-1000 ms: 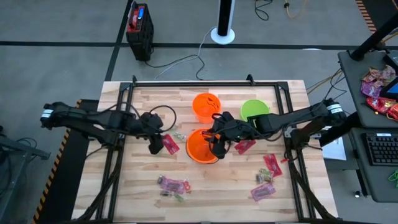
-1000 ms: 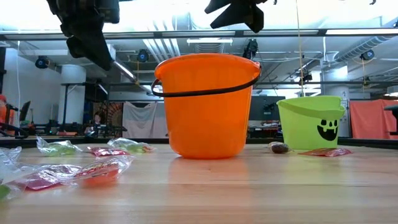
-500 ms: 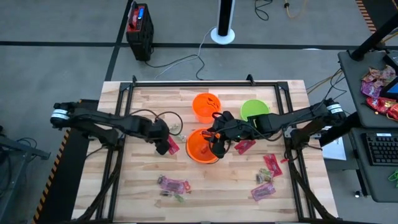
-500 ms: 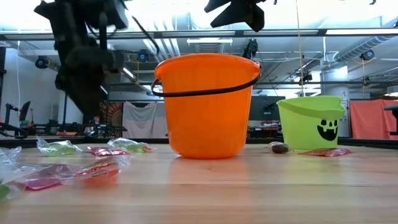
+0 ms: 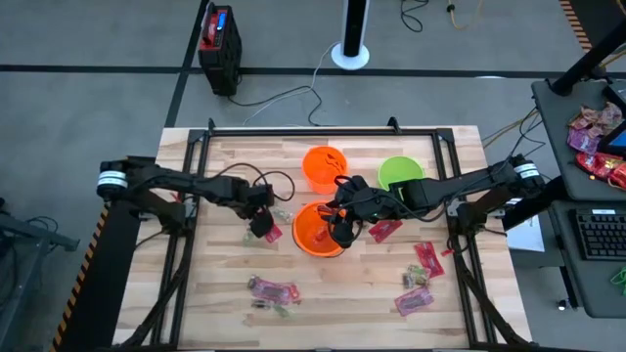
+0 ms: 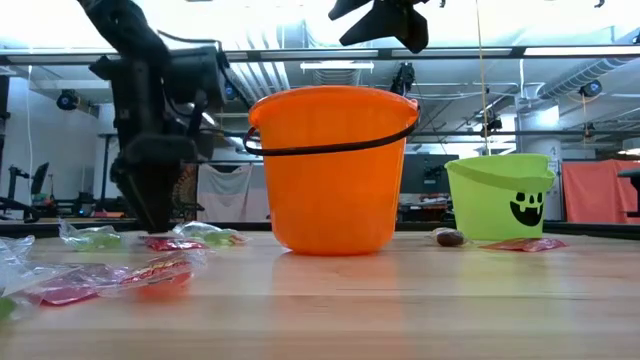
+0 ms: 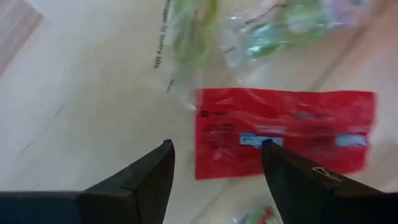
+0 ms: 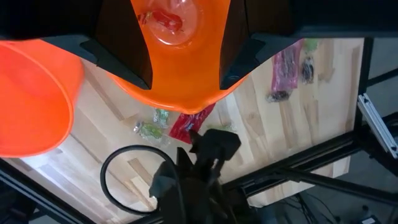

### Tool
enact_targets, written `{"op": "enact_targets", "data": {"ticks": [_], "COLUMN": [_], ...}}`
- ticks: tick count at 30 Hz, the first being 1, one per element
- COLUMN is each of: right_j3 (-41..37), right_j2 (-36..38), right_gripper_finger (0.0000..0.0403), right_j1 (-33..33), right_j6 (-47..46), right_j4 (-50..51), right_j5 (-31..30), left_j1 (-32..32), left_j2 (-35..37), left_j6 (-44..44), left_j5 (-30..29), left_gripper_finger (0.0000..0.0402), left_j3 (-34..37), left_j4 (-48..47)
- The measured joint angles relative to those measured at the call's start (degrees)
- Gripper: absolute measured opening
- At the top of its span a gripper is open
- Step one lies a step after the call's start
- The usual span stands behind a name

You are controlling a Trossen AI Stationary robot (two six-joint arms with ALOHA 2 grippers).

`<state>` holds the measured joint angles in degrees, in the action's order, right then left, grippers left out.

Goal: Sort candy by brand, put in halloween buckets
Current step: Put the top left red candy into the top orange bin

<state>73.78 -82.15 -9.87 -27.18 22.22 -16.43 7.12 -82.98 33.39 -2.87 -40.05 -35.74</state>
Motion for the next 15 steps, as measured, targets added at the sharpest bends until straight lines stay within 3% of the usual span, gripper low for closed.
{"op": "enact_targets", "data": {"ticks": [9, 15], "right_j3": [0.0, 0.0], "right_j2": [0.0, 0.0], "right_gripper_finger": [0.0178, 0.0178], "right_j1": [0.0, 0.0], "right_j6": [-0.2, -0.2], "right_j4": [0.0, 0.0], "right_j5": [0.0, 0.0], "left_j1": [0.2, 0.2], "left_j2": [-2.4, -2.3], "left_j6": [-0.3, 0.1], "left_j5": [2.3, 2.8], "left_gripper_finger": [0.0209, 0.0116], "left_j3": [4.1, 4.5], "left_j4": [7.9, 8.3]}}
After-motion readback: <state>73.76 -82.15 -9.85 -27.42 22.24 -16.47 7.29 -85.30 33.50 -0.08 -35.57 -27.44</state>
